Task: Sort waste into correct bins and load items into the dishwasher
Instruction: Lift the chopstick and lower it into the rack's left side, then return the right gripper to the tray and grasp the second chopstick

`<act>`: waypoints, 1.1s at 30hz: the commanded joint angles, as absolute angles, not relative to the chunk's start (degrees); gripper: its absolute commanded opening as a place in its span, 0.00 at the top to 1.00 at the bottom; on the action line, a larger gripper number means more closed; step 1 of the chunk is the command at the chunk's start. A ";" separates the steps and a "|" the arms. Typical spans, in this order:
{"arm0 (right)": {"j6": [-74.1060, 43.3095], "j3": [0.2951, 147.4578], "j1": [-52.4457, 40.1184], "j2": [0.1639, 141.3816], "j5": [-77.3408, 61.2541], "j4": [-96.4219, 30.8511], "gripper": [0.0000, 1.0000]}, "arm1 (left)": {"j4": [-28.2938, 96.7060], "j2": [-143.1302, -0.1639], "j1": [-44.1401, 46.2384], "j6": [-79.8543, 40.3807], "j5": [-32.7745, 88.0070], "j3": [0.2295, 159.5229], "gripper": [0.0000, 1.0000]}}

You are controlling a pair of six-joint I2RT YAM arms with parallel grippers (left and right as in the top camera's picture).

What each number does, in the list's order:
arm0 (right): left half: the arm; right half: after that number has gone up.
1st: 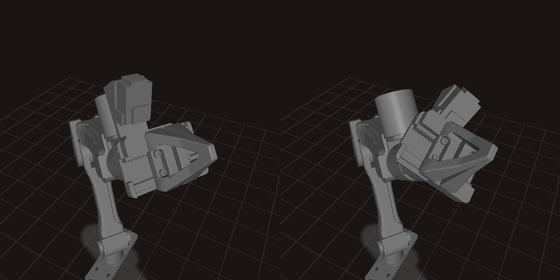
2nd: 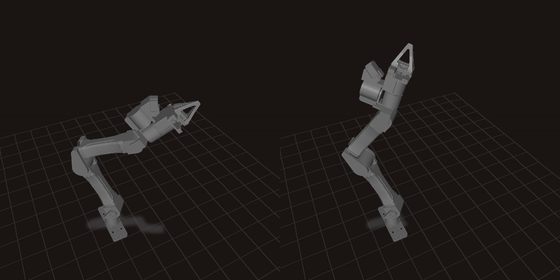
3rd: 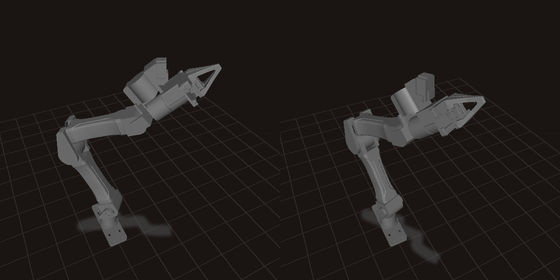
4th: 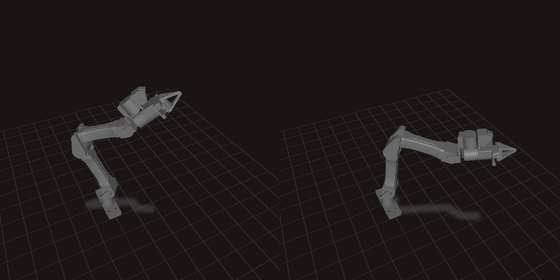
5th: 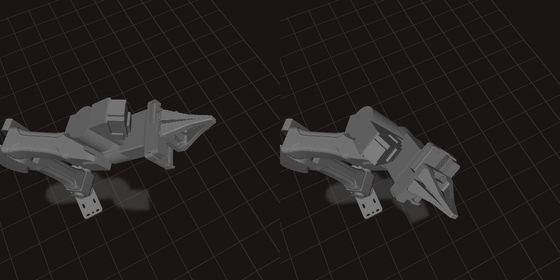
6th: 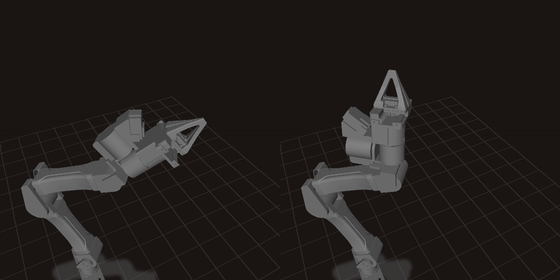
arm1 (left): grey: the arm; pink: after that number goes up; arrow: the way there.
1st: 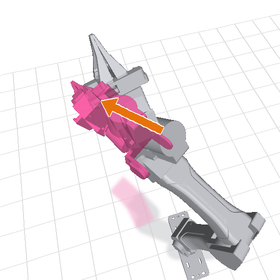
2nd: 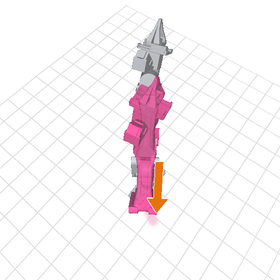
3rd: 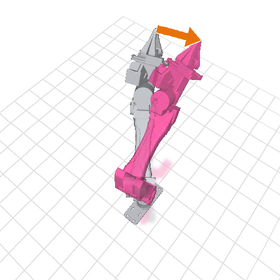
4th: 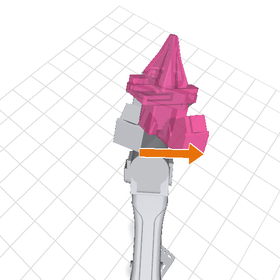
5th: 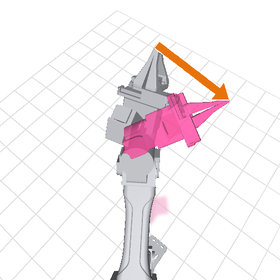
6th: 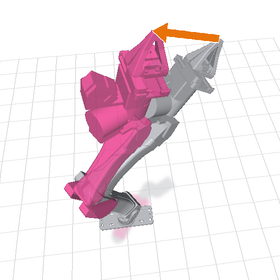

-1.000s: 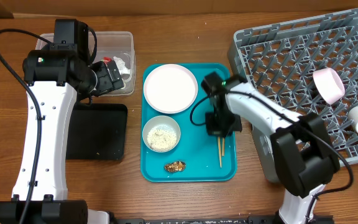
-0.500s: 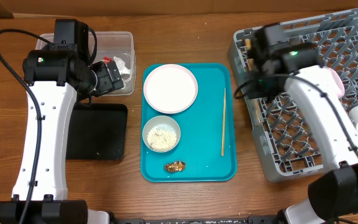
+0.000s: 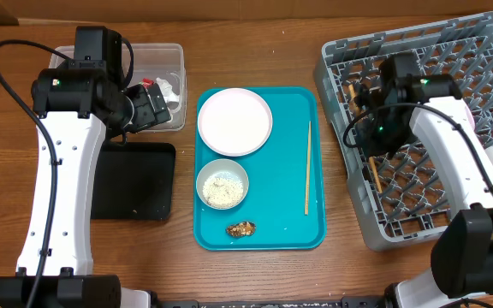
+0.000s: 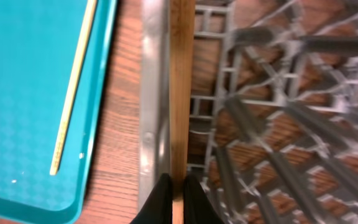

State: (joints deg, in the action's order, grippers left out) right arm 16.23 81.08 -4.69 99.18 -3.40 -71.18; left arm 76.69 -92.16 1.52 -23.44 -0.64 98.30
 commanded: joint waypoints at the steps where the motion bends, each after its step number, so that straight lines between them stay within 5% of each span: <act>1: 18.20 77.84 -5.23 99.18 -6.57 -70.11 0.96 | 76.71 -92.25 2.33 -22.70 -0.38 99.04 0.00; 3: 17.45 77.14 -5.23 99.18 -6.57 -69.47 0.96 | 76.73 -92.25 2.33 -22.70 -0.38 99.04 0.00; 6: 16.01 77.28 -5.23 99.18 -6.57 -69.06 0.74 | 76.75 -92.25 2.33 -22.72 -0.38 99.04 0.00; 10: 14.74 77.54 -5.23 99.13 -6.59 -69.28 0.66 | 76.82 -92.25 2.33 -22.70 -0.38 99.04 0.00; 28: 11.03 88.14 -5.30 99.04 -7.05 -74.54 0.64 | 77.32 -92.25 2.33 -22.70 -0.40 99.04 0.00; 33: 9.80 90.08 -5.98 99.02 -19.73 -74.85 0.63 | 77.30 -92.25 2.33 -22.72 -0.40 99.04 0.00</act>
